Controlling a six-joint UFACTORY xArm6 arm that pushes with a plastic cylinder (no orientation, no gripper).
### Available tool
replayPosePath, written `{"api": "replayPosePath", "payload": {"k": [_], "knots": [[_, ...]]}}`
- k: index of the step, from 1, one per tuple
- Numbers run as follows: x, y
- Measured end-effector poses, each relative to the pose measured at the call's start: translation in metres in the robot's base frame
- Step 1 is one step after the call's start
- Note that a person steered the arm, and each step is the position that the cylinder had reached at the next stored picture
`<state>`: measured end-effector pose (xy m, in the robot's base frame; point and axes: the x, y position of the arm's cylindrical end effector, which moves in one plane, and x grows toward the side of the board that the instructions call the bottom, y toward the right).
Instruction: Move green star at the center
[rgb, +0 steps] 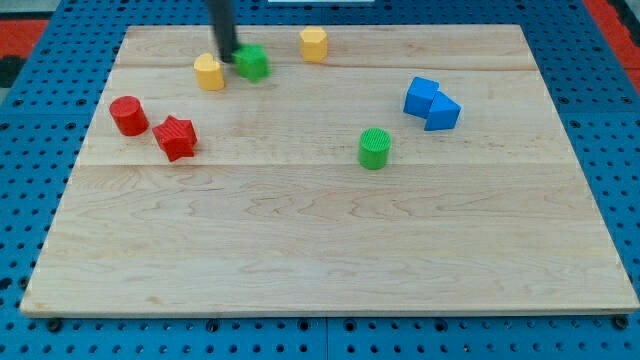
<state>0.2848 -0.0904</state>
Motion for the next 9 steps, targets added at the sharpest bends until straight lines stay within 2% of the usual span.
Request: {"api": "replayPosePath", "payload": {"k": [1, 2, 3, 4, 5, 6, 7, 8, 9], "knots": [[0.053, 0.043], [0.019, 0.015], [0.008, -0.008], [-0.014, 0.034], [-0.024, 0.036], [0.039, 0.050], [0.083, 0.059], [0.041, 0.019], [-0.003, 0.060]]}}
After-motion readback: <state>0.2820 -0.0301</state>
